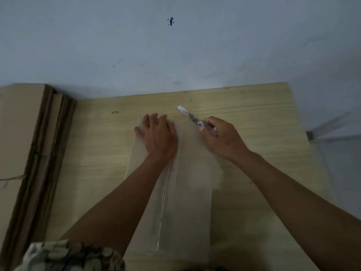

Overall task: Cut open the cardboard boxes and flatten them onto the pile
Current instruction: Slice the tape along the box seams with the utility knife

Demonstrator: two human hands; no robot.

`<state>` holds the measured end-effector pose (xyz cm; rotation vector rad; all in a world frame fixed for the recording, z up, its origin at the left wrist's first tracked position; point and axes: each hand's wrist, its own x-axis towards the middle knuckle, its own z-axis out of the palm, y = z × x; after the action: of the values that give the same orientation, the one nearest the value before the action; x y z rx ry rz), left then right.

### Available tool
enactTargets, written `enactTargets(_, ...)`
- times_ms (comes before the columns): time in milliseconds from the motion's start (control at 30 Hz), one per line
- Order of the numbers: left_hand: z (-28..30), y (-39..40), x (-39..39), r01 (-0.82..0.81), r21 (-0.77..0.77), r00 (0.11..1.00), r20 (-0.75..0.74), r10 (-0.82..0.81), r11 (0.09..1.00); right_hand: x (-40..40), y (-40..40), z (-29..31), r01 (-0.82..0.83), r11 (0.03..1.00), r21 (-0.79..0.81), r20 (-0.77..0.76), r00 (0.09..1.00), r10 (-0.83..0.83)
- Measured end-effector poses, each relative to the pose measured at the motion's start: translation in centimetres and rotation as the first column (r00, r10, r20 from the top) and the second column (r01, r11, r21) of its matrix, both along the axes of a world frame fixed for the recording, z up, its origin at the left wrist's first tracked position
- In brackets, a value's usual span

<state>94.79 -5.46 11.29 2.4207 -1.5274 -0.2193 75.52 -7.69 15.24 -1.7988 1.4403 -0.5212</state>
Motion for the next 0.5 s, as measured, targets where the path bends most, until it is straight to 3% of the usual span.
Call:
enactTargets(100,-0.3,-0.2,-0.5,0.058,-0.127,0.998,-0.002,-0.059,0.990,-0.7,-2.2,0.6,-0.036,0.999,-0.028,-0.081,0.996,0.034)
enactTargets(200,0.0,-0.2,-0.4,0.244,-0.231,0.966,-0.027,-0.257,0.942,-2.7,-3.6,0.8,-0.112,0.993,0.048,-0.129,0.985,0.117)
enactTargets(267,0.2,-0.2,-0.6,0.381,-0.245,0.917,-0.021,-0.398,0.891,-4.1,-4.0,0.8,-0.157,0.975,0.157,-0.036,0.986,0.165)
enactTargets(367,-0.3,0.1,-1.1,0.443,-0.278,0.886,-0.006,-0.463,0.852,-6.0,-4.0,0.4,-0.202,0.933,0.297,0.103,0.978,0.179)
enactTargets(500,-0.3,0.3,-1.8,0.463,-0.301,0.874,-0.003,-0.486,0.834,-7.9,-3.8,0.1,-0.252,0.899,0.359,0.082,0.968,0.238)
